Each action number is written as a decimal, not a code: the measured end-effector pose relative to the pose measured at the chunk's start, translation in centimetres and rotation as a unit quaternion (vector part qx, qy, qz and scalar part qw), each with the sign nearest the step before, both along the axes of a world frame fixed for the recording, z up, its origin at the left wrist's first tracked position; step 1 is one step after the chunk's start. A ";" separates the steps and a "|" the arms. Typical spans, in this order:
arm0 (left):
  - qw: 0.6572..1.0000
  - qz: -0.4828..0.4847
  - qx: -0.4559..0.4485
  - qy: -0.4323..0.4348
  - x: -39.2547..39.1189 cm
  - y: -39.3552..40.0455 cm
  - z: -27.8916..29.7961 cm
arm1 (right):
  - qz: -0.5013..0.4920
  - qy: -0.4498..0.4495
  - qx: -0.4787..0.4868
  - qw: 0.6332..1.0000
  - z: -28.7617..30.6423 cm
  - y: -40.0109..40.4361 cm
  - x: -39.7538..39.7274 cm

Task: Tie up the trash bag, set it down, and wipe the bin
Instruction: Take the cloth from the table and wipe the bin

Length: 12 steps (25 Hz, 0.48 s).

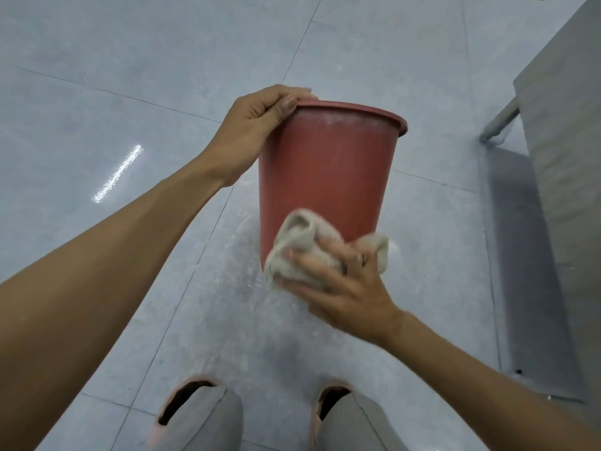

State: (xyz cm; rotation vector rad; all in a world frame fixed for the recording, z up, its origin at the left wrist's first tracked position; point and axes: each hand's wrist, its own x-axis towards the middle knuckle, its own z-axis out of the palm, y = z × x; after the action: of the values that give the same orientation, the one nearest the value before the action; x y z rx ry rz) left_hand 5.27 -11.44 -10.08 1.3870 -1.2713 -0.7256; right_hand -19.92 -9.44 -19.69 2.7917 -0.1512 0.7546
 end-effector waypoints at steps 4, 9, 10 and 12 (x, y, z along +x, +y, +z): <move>0.998 0.057 0.010 0.014 -0.1 0.0 -0.9 | 0.122 0.123 0.004 0.985 1.0 0.6 -3.4; 1.000 0.000 -0.007 0.017 0.4 -0.8 0.6 | -0.067 -0.116 0.012 0.991 8.0 -7.2 2.8; 1.000 -0.015 -0.006 0.021 0.4 -0.9 0.7 | -0.108 -0.121 0.015 0.987 8.2 -8.1 3.9; 1.000 -0.019 0.000 0.018 0.5 -1.0 0.7 | -0.129 -0.088 0.033 0.987 6.3 -7.3 4.5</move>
State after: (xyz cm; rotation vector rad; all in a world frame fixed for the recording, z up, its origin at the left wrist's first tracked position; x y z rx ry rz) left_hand 5.73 -12.44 -9.40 1.3473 -1.2726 -0.7739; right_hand -15.42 -16.78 -13.35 2.6881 -0.5665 0.9428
